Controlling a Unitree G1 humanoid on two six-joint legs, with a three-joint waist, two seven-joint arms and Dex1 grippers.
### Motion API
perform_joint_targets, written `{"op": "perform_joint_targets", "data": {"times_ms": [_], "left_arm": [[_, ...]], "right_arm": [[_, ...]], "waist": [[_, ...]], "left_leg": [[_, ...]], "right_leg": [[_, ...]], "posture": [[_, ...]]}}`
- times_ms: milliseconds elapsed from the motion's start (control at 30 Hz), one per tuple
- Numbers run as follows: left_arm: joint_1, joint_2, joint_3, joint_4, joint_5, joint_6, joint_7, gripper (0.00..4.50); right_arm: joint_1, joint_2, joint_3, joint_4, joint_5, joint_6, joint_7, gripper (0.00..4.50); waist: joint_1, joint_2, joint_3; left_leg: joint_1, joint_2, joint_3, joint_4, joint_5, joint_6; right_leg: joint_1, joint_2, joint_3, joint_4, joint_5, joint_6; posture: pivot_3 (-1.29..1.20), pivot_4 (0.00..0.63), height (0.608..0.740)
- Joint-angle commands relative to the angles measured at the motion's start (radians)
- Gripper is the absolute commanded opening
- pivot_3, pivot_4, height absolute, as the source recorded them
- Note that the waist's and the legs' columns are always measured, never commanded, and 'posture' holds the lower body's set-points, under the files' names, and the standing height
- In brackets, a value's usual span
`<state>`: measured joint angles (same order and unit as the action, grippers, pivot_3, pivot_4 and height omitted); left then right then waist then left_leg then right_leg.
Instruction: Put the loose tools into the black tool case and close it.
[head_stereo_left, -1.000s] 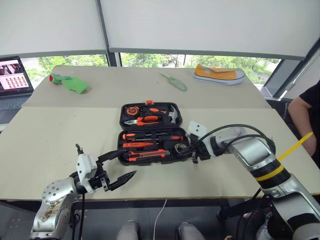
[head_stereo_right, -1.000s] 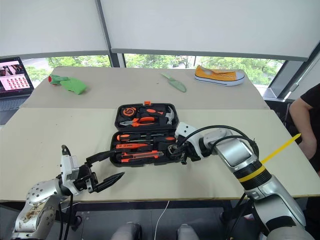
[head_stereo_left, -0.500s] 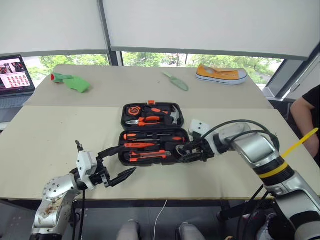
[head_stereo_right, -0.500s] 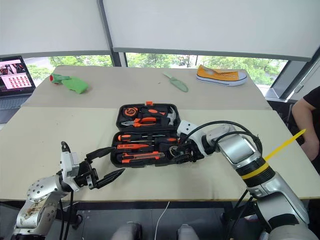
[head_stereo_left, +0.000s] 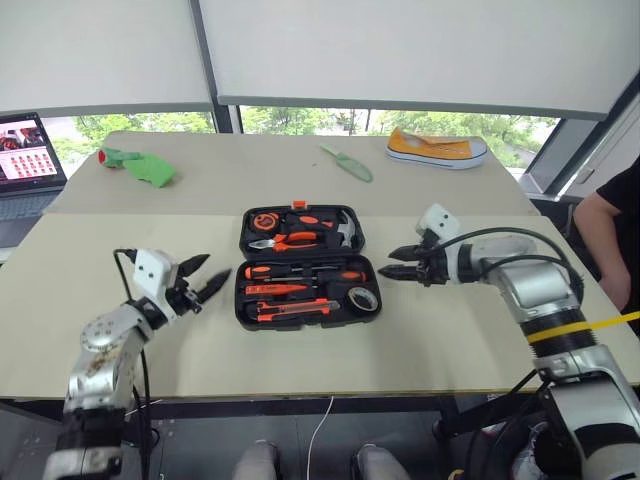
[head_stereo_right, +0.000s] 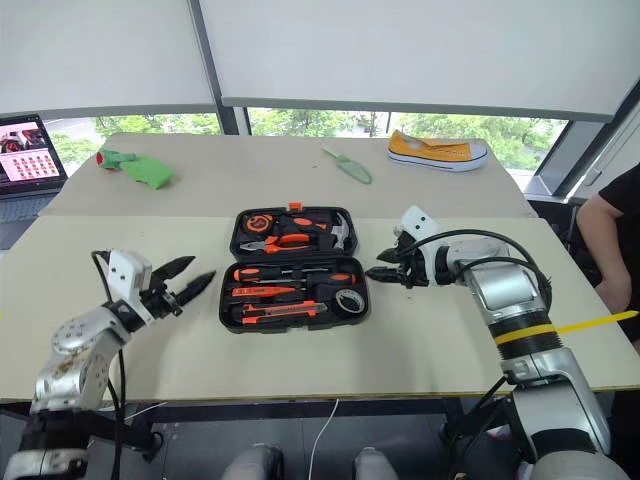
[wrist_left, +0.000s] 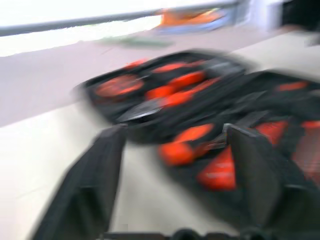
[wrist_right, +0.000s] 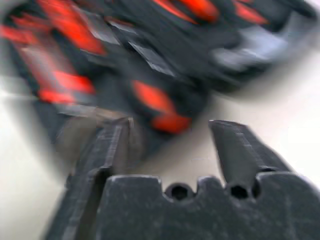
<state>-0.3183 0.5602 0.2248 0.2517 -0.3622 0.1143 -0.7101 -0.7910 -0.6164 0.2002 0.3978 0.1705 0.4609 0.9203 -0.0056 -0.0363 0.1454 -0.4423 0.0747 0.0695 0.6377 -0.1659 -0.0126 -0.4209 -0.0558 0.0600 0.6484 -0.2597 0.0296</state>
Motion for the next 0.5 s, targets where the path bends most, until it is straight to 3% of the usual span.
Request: {"op": "perform_joint_targets", "data": {"times_ms": [33,100,133,167,367,500], "left_arm": [[-0.145,-0.007,-0.040,0.164,0.086,0.056,0.096,1.61],[-0.199,-0.017,-0.072,0.237,0.121,0.049,0.094,0.97],[-0.219,-0.023,-0.081,0.261,0.126,0.033,0.078,0.44],[-0.239,-0.028,-0.090,0.285,0.130,0.029,0.064,0.20],[-0.325,-0.038,-0.166,0.408,0.171,0.037,-0.047,0.20],[-0.340,-0.043,-0.178,0.390,0.137,0.026,-0.194,0.20]], "right_arm": [[-0.109,0.095,0.006,0.266,-0.113,-0.285,-0.130,1.26],[-0.156,0.148,0.005,0.407,-0.140,-0.399,-0.148,0.62],[-0.175,0.168,0.000,0.456,-0.144,-0.440,-0.140,0.10],[-0.195,0.185,0.001,0.504,-0.156,-0.467,-0.139,0.00],[-0.238,0.260,-0.008,0.659,-0.158,-0.530,-0.008,0.00],[-0.190,0.267,-0.022,0.582,-0.126,-0.533,0.139,0.00]], "waist": [[-0.005,0.000,0.000],[-0.009,0.000,0.001],[-0.010,0.000,0.001],[-0.012,0.000,0.001],[-0.011,0.000,0.001],[-0.009,0.000,0.001]], "left_leg": [[0.000,0.000,0.000,0.000,0.000,0.000],[-0.001,0.000,0.000,0.000,0.000,0.000],[-0.001,0.000,0.000,-0.001,0.000,0.000],[-0.001,0.000,0.000,-0.001,0.000,0.000],[-0.002,-0.001,0.000,-0.006,0.000,0.000],[-0.002,-0.002,0.000,-0.006,0.000,0.000]], "right_leg": [[0.000,0.000,0.000,0.000,0.000,0.000],[-0.001,0.001,0.000,0.000,0.000,0.000],[-0.001,0.001,0.000,0.000,0.000,0.000],[-0.001,0.000,0.000,0.000,0.000,0.000],[-0.003,0.000,0.000,0.000,0.001,0.001],[-0.002,-0.001,0.000,-0.001,0.001,0.001]], "posture": [[0.00,0.150,0.740],[0.00,0.150,0.740],[0.00,0.150,0.740],[0.00,0.150,0.740],[0.00,0.150,0.740],[0.00,0.150,0.740]]}}
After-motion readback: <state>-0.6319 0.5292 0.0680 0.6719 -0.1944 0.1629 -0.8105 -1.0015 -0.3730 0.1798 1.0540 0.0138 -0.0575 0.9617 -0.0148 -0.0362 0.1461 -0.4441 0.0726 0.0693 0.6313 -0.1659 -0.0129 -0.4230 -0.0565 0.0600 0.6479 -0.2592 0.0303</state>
